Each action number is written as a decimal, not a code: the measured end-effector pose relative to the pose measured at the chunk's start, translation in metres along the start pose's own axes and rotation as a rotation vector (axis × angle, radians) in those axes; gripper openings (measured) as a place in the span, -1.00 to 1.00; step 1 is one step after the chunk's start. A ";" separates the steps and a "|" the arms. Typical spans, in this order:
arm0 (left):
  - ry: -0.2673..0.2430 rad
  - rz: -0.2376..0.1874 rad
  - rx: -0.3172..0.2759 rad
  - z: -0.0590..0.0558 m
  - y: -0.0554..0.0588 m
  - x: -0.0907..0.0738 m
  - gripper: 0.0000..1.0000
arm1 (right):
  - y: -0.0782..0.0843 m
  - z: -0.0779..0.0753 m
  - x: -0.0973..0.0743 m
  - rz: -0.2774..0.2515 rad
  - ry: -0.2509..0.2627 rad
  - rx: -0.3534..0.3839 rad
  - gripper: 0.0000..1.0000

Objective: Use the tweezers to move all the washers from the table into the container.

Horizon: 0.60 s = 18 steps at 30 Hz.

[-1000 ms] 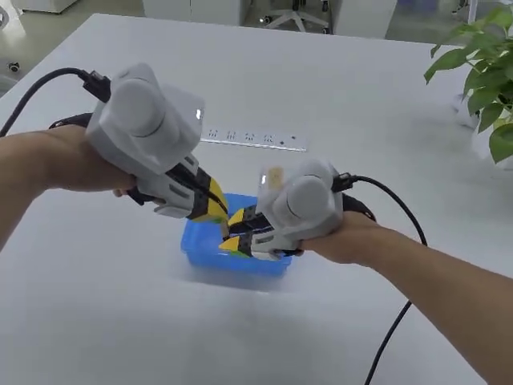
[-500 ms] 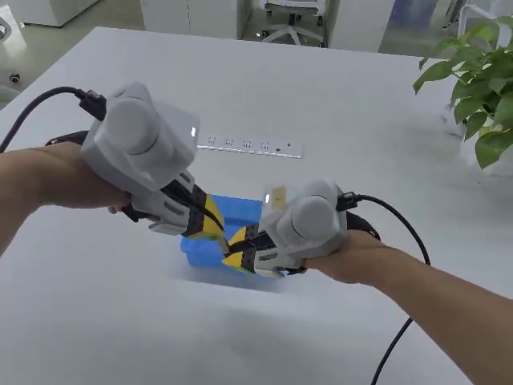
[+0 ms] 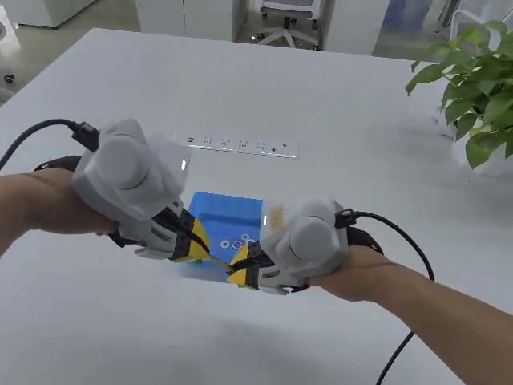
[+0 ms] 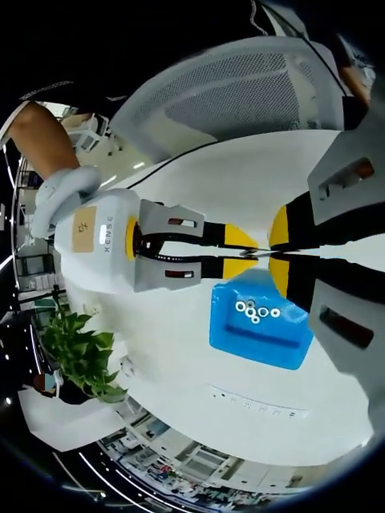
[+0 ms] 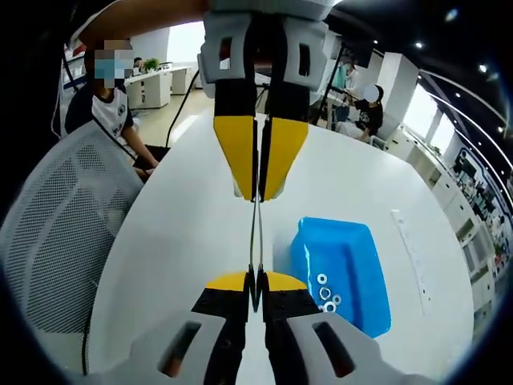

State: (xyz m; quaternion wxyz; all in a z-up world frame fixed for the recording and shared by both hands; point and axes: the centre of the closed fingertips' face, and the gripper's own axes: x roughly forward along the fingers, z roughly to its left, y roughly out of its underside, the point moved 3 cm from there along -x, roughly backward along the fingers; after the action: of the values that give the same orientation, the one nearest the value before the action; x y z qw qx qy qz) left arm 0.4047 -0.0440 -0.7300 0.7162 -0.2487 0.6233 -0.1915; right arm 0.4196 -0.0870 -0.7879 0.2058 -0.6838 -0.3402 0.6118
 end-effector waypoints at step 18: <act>0.042 0.087 -0.007 -0.029 0.051 0.033 -0.89 | 0.015 0.037 0.019 0.074 -0.071 -0.035 -0.87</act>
State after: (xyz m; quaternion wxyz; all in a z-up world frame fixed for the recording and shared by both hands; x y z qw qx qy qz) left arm 0.3792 -0.0260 -0.7893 0.7098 -0.2196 0.6491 -0.1632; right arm 0.3874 -0.0889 -0.8177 0.1591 -0.6774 -0.3323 0.6367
